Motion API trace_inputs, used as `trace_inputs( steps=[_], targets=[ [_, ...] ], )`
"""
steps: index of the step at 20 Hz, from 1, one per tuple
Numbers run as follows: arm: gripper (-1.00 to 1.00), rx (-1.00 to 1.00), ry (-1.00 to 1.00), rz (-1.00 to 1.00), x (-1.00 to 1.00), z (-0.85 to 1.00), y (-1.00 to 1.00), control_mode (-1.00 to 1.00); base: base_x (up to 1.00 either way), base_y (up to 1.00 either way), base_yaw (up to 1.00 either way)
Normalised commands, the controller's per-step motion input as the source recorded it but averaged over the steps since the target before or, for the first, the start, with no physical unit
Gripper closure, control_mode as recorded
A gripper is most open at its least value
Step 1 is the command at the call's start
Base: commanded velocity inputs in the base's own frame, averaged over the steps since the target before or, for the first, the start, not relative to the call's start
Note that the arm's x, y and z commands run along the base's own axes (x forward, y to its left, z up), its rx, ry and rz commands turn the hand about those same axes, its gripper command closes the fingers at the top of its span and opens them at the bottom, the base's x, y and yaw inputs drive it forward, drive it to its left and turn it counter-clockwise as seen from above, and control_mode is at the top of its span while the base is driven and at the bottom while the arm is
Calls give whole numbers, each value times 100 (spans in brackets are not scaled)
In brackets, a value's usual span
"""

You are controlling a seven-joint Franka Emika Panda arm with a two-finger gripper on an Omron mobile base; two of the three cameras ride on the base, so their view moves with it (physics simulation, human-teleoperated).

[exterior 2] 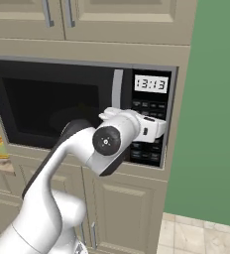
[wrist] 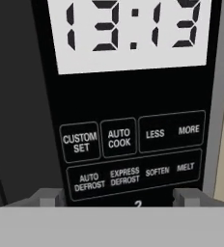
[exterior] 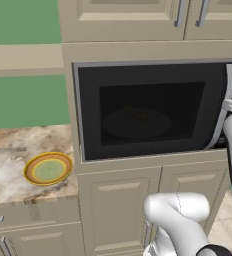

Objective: Pick the corn from the counter and place it in the microwave. Then turn on the microwave.

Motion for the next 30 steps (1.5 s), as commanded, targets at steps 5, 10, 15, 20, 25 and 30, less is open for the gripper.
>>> trace_inputs(
  steps=[5, 10, 15, 20, 25, 30],
  targets=[
    [-100, 2, 2, -4, 34, -11, 0, -100, 0, 0, 0],
    [-100, 0, 0, -1, 1, -5, -2, -100, 0, 0, 0],
    [-100, 0, -6, 0, -30, 0, -2, -100, 0, 0, 0],
    [-100, 0, -6, 0, -32, 0, 0, -100, 0, 0, 0],
    [-100, 0, -4, 0, -34, 0, 0, -100, 0, 0, 0],
    [-100, 0, -3, 0, -35, 0, 0, -100, 0, 0, 0]
  ],
)
